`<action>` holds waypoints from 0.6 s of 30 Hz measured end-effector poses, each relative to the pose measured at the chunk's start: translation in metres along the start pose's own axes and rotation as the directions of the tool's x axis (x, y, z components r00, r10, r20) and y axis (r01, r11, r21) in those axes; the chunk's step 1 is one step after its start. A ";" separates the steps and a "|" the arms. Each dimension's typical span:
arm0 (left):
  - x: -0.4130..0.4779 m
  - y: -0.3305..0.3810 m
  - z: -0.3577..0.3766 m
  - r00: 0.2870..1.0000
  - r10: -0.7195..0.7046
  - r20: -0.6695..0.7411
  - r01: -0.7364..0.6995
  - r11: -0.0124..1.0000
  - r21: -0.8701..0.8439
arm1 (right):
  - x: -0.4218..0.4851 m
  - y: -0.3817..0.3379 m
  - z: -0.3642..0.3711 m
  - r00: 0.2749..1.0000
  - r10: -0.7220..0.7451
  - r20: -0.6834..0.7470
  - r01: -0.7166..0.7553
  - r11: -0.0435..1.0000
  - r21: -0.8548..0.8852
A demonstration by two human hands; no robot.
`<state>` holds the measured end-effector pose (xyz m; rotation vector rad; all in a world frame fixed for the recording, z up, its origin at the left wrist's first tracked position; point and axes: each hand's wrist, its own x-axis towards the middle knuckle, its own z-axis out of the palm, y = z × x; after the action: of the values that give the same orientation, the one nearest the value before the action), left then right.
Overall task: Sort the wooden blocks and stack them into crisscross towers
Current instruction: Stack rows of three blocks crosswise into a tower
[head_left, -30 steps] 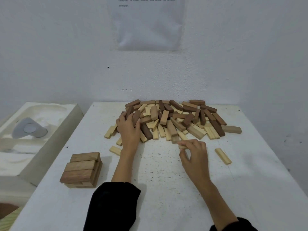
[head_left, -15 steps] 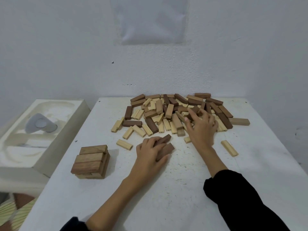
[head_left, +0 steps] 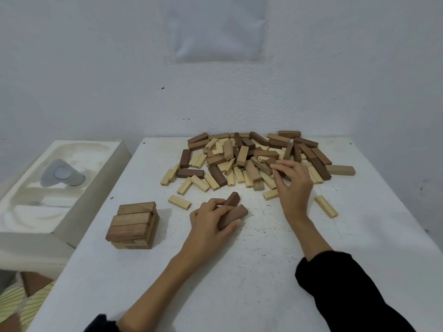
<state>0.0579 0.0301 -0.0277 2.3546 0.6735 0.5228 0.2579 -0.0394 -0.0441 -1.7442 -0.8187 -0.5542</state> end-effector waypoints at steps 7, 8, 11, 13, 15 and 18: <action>-0.002 -0.013 -0.009 0.997 -0.064 -0.044 0.063 0.998 -0.014 | -0.055 -0.037 -0.044 0.967 -0.106 0.233 0.117 0.993 -0.030; -0.002 -0.013 -0.008 0.997 -0.061 -0.053 0.061 0.998 0.001 | -0.063 -0.039 -0.048 0.954 -0.100 0.282 0.116 0.992 -0.040; -0.003 -0.014 -0.003 0.996 -0.036 -0.086 0.037 0.999 0.005 | -0.082 -0.044 -0.058 0.922 -0.069 0.382 0.104 0.992 -0.072; -0.003 -0.013 -0.001 0.995 -0.017 -0.094 0.019 1.000 0.014 | -0.088 -0.047 -0.063 0.909 -0.044 0.413 0.093 0.991 -0.099; -0.003 -0.014 0.000 0.997 0.001 -0.079 0.003 0.999 0.046 | -0.089 -0.050 -0.064 0.902 -0.025 0.432 0.080 0.991 -0.110; -0.002 -0.014 0.000 0.999 0.019 -0.045 -0.016 0.998 0.054 | -0.088 -0.053 -0.065 0.887 0.008 0.462 0.039 0.995 -0.092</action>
<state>0.0516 0.0381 -0.0372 2.4071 0.6961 0.5745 0.1621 -0.1140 -0.0536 -1.9977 -1.1533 -0.1843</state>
